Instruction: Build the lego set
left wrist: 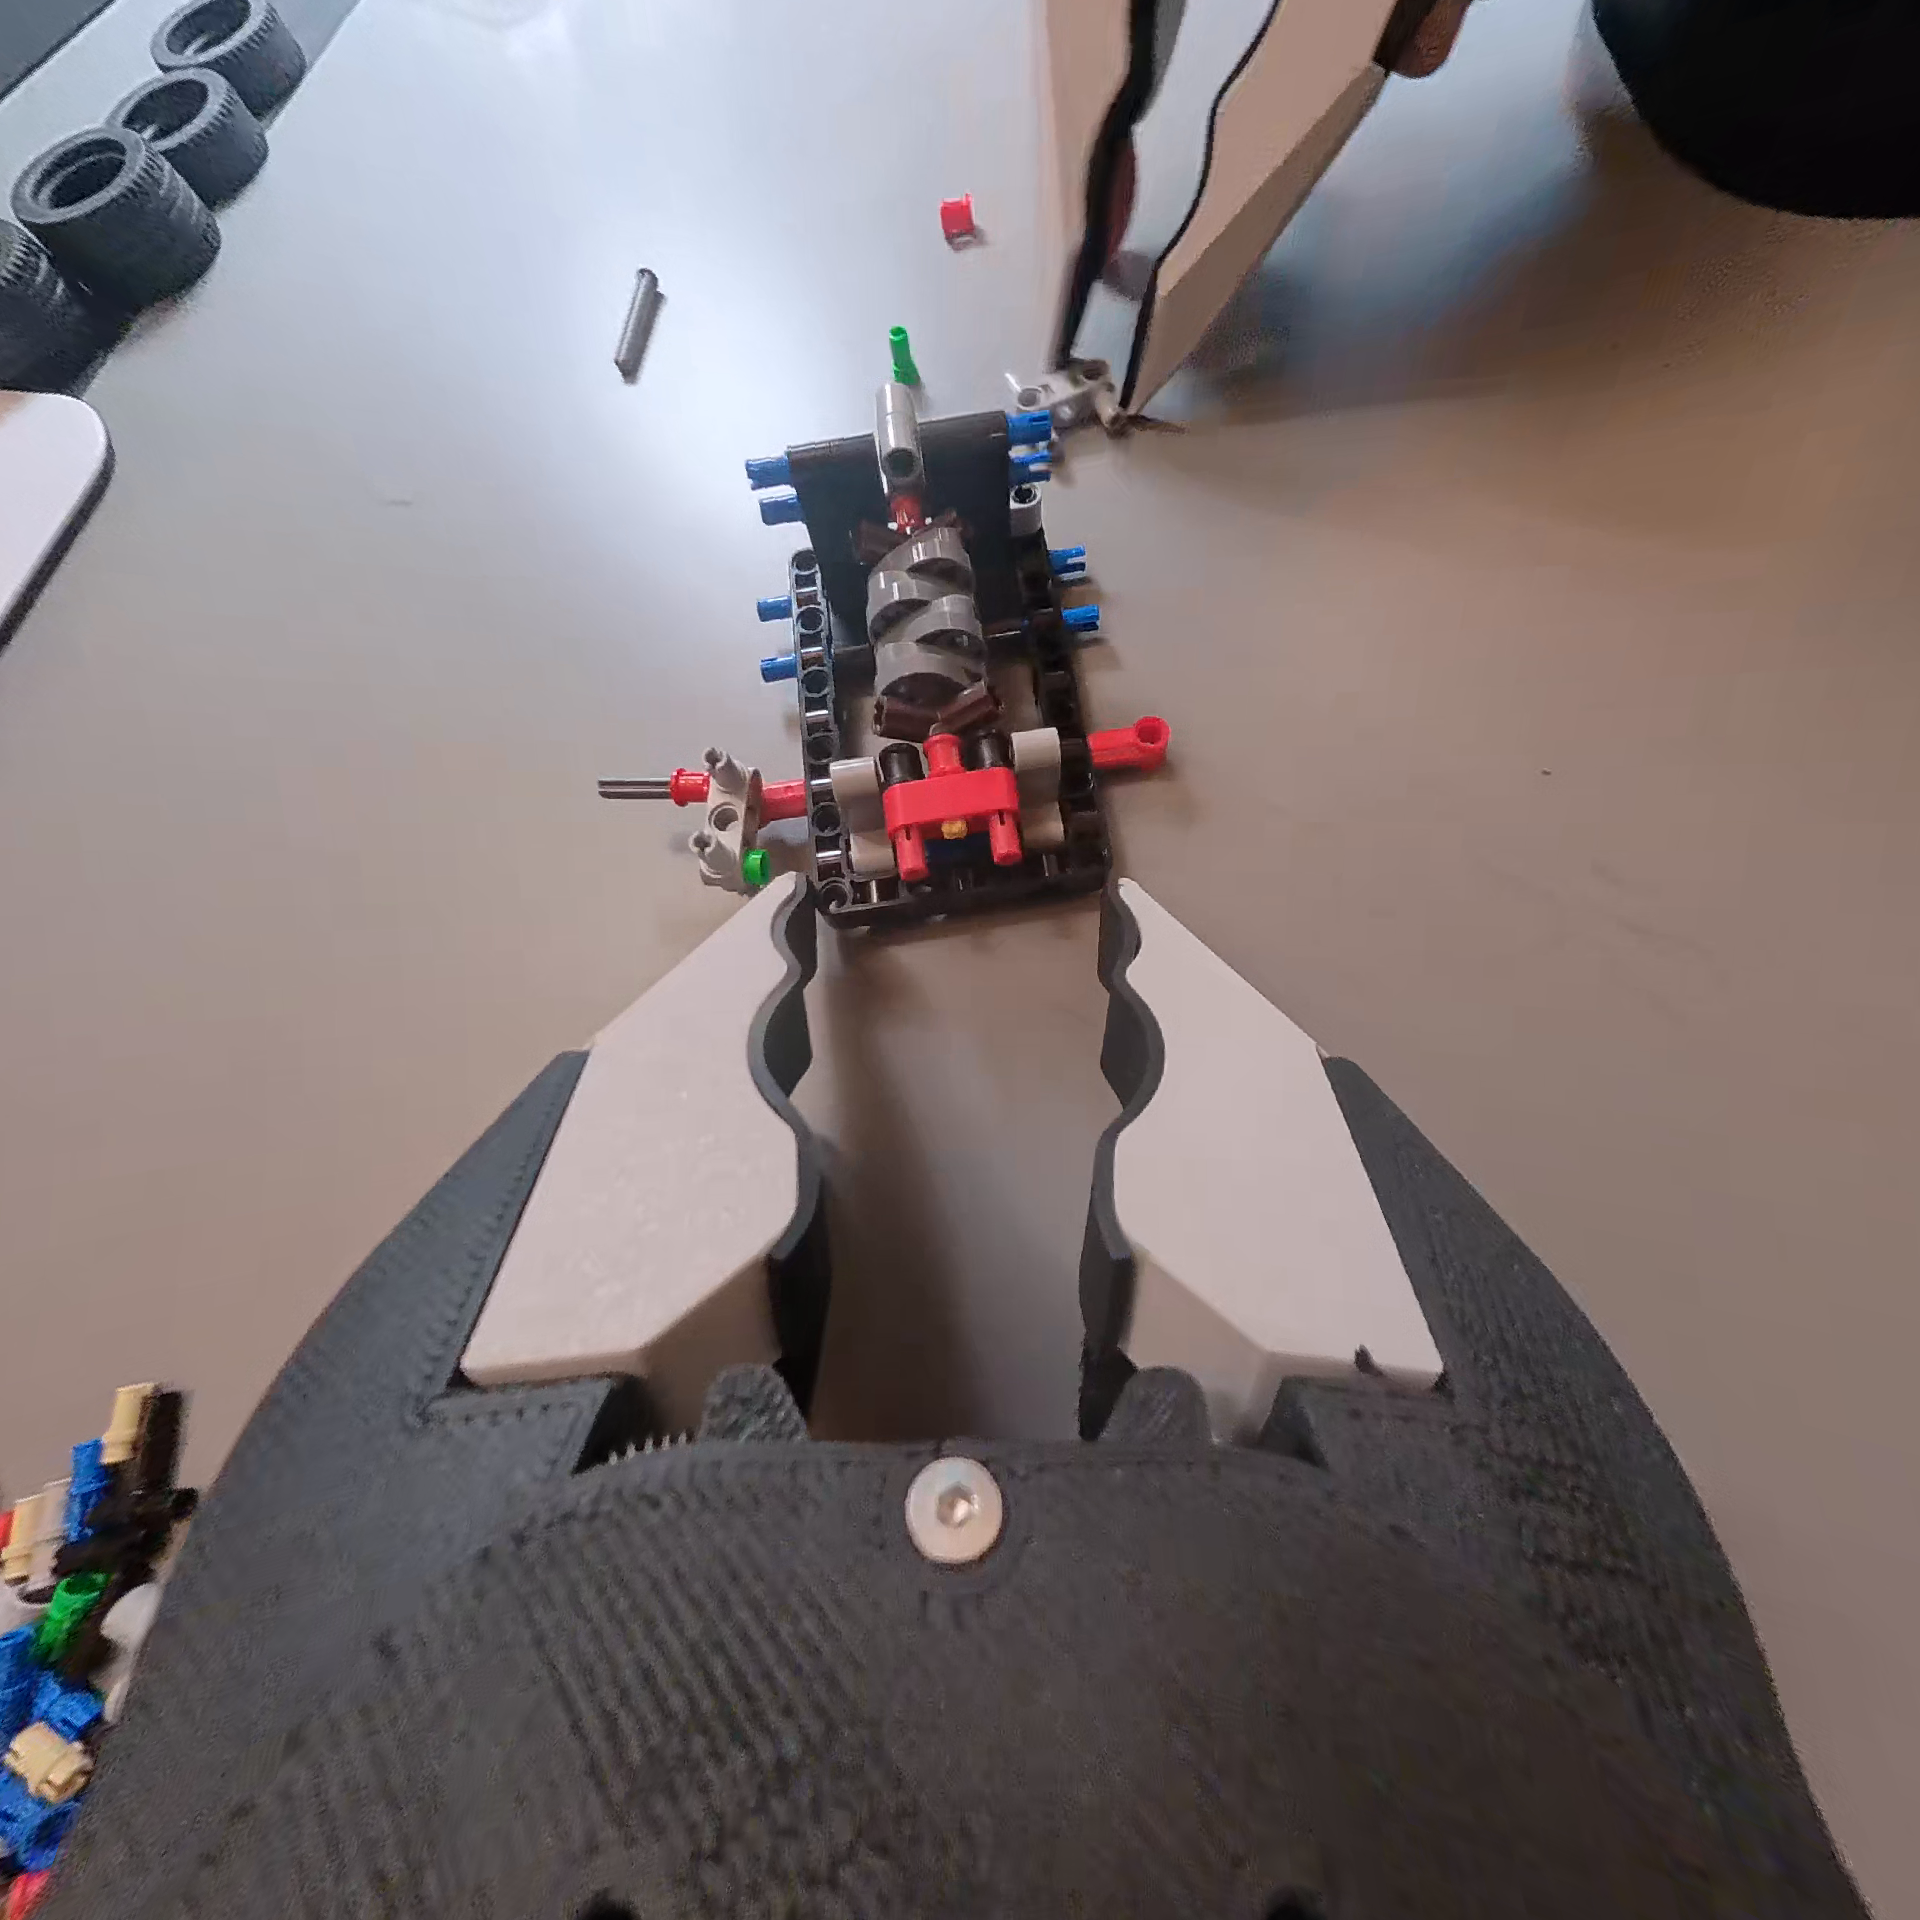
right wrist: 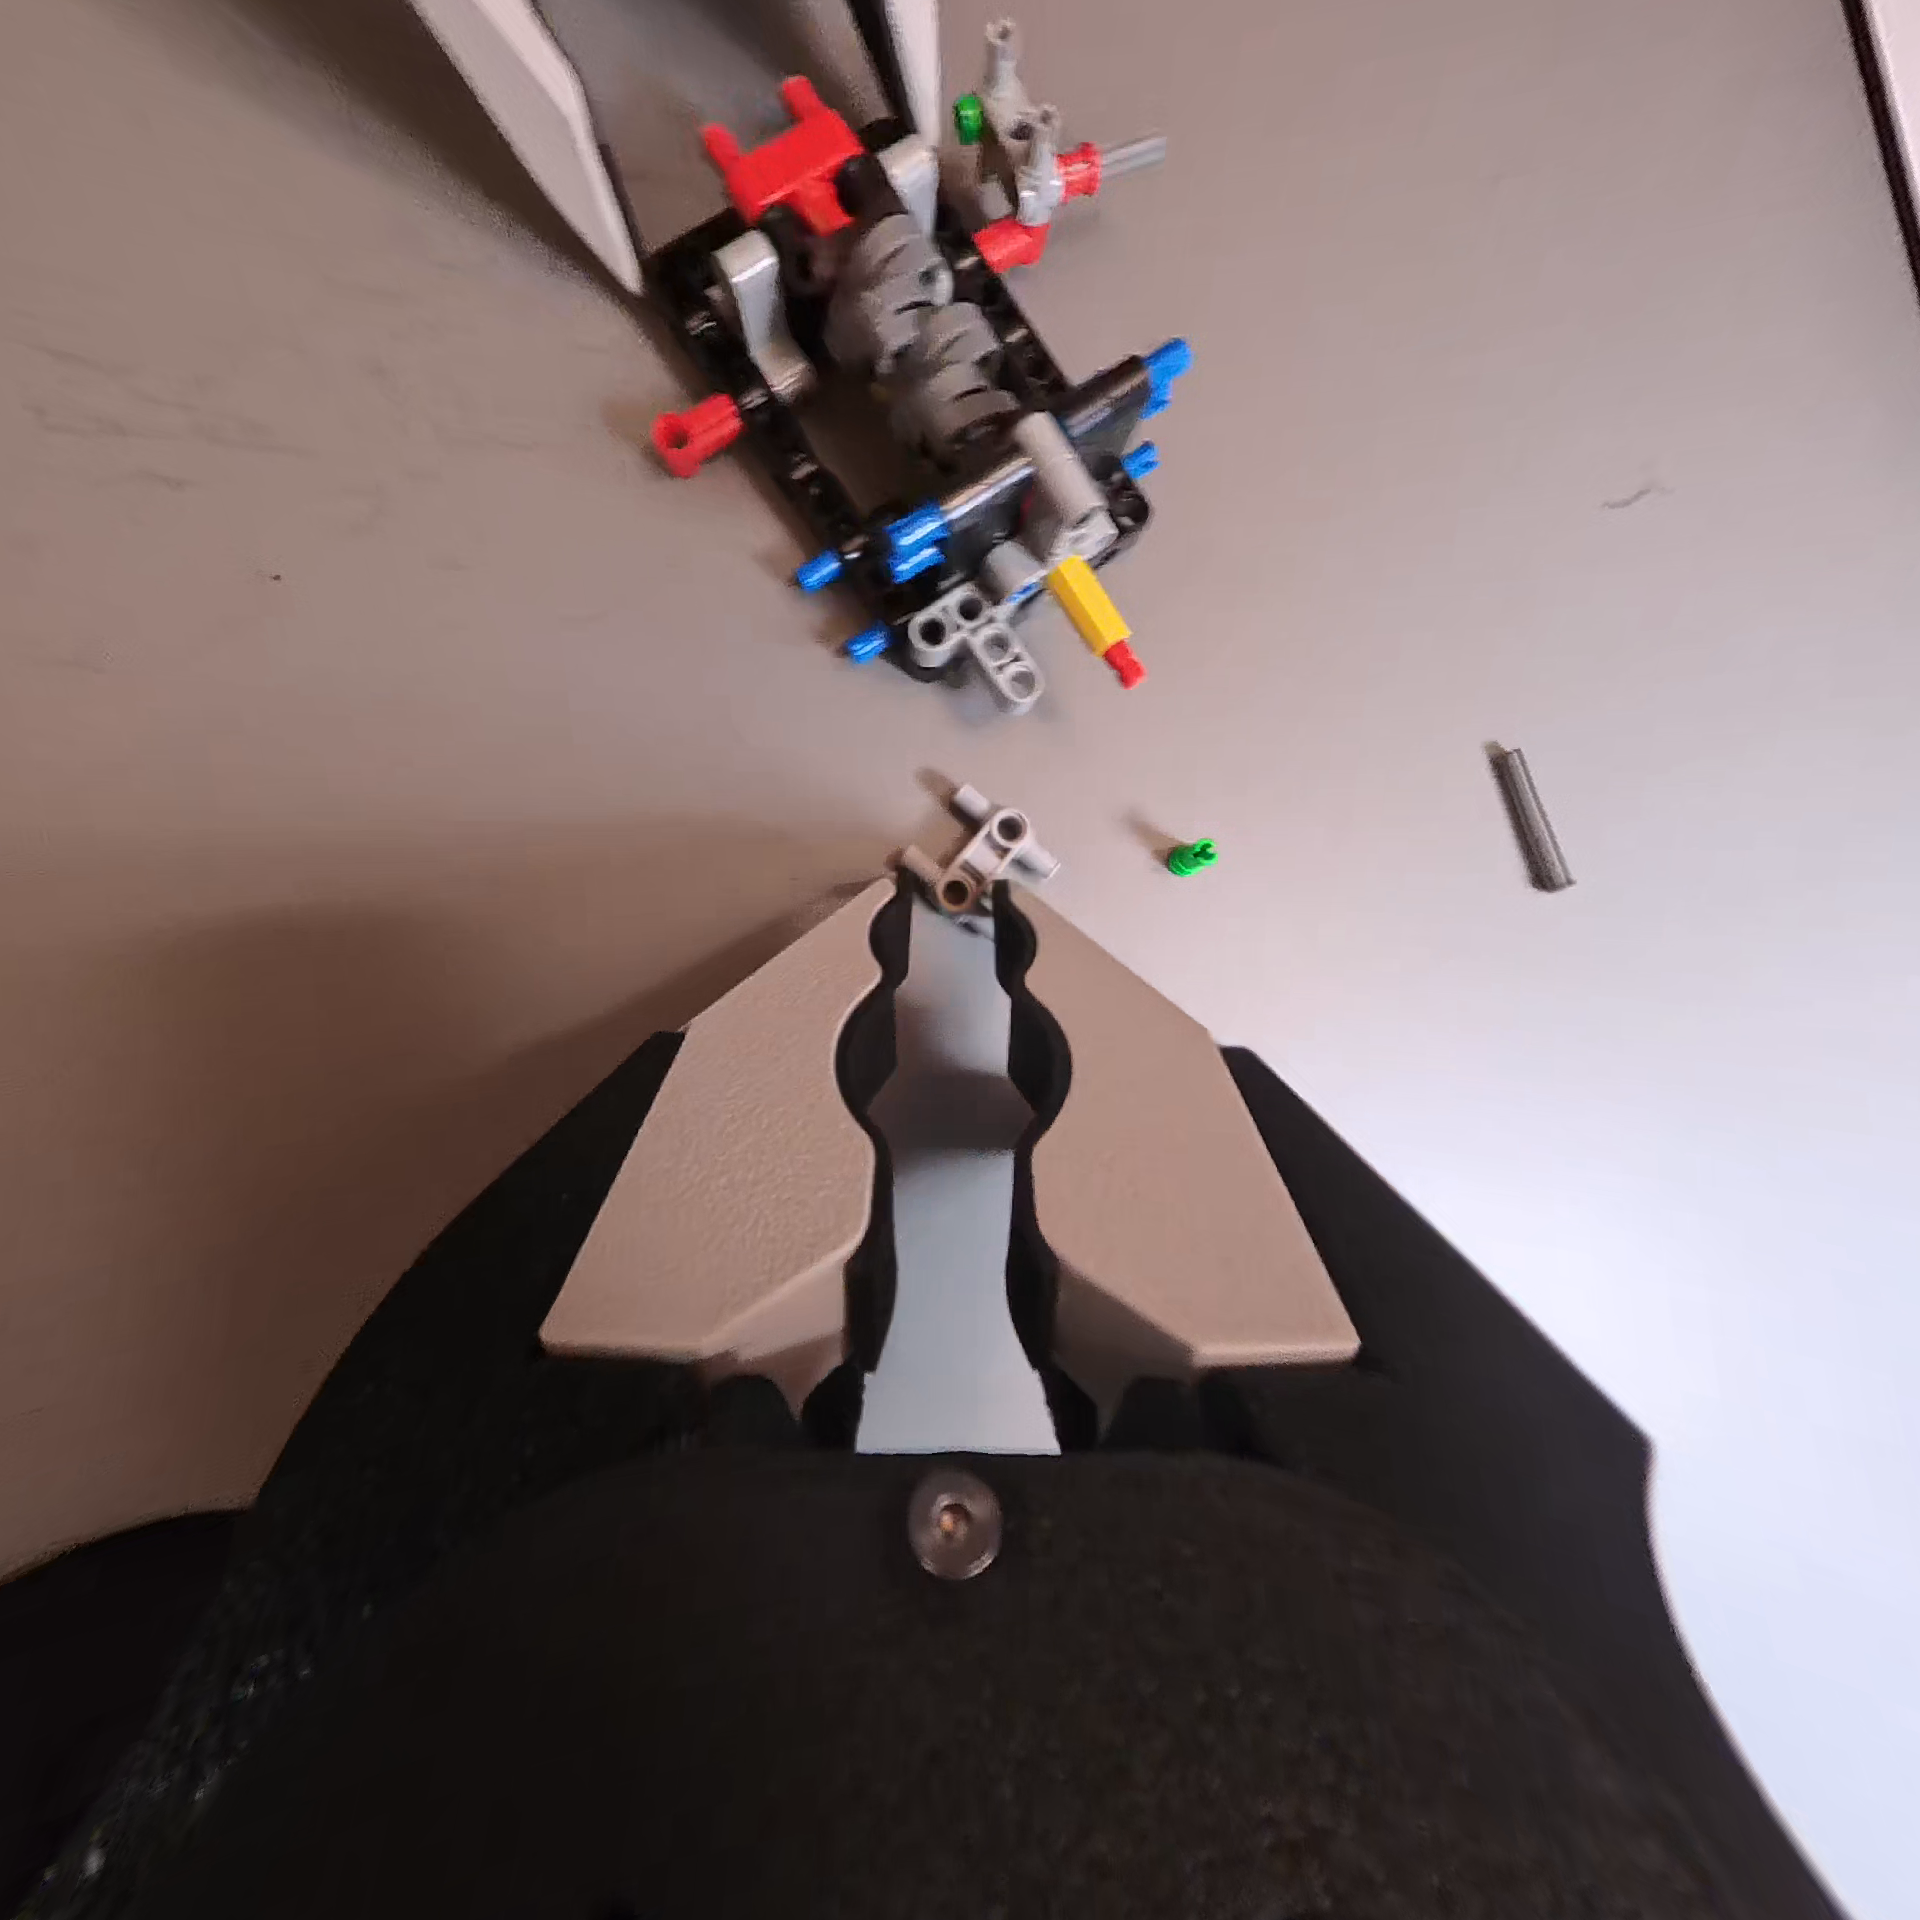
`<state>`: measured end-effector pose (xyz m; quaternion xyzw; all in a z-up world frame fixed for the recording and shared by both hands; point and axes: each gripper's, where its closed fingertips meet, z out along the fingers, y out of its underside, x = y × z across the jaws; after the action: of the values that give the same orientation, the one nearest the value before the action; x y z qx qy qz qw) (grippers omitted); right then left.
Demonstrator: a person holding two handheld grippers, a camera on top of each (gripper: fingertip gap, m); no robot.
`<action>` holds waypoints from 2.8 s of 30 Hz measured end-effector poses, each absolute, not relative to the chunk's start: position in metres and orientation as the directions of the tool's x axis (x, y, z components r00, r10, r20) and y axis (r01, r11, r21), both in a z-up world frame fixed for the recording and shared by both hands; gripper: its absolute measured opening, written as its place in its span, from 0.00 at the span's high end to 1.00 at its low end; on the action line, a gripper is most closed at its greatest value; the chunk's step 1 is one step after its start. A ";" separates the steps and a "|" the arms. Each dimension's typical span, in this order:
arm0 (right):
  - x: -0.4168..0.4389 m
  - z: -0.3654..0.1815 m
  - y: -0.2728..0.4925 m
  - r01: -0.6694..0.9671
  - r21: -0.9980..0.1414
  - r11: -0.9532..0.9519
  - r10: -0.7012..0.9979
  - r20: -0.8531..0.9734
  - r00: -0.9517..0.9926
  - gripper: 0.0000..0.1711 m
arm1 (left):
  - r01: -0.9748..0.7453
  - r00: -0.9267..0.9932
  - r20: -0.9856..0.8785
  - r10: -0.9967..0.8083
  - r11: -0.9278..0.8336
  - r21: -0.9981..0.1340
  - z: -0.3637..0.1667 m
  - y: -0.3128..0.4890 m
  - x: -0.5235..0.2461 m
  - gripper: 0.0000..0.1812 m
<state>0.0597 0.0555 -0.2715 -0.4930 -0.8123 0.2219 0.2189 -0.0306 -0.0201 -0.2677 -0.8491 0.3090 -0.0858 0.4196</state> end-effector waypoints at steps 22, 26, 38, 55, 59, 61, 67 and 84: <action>0.022 -0.245 -0.052 0.143 -0.441 0.886 0.435 0.682 -0.588 0.95 | -0.020 0.655 0.469 -0.592 -0.634 -0.773 -0.240 -0.048 0.018 0.91; 0.019 -0.243 -0.049 0.133 -0.409 0.903 0.409 0.722 -0.559 0.94 | -0.025 0.659 0.447 -0.605 -0.612 -0.791 -0.236 -0.048 0.018 0.96; 0.010 -0.203 -0.046 0.311 -0.925 0.219 0.875 0.045 -0.482 0.82 | 0.086 0.694 0.298 -0.656 -0.335 -0.938 -0.191 -0.035 0.007 0.97; 0.025 -0.190 -0.048 0.434 -0.901 -0.002 0.805 -0.259 -0.534 0.97 | 0.096 0.589 0.342 -0.732 -0.357 -0.929 -0.183 -0.050 0.018 0.97; 0.037 -0.218 -0.055 0.563 -0.825 0.051 0.781 -0.318 -0.537 0.97 | -0.161 0.588 0.273 -0.761 -0.441 -0.883 -0.224 -0.065 0.028 0.97; 0.037 -0.226 -0.056 0.590 -0.805 0.059 0.782 -0.330 -0.528 0.97 | -0.221 0.598 0.243 -0.763 -0.449 -0.866 -0.233 -0.067 0.029 0.91; 0.035 -0.242 -0.057 0.651 -0.755 0.080 0.787 -0.352 -0.506 0.97 | -0.203 0.616 0.275 -0.738 -0.486 -0.850 -0.237 -0.064 0.026 0.88; 0.029 -0.256 -0.053 0.677 -0.724 0.135 0.833 -0.287 -0.473 0.99 | -0.270 0.677 0.194 -0.710 -0.485 -0.832 -0.245 -0.057 0.024 0.97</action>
<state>0.0287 -0.0530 -0.2556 -0.5048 -0.7476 0.4217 0.0926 0.0241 -0.0574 -0.2449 -0.8190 0.2990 -0.2682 0.4098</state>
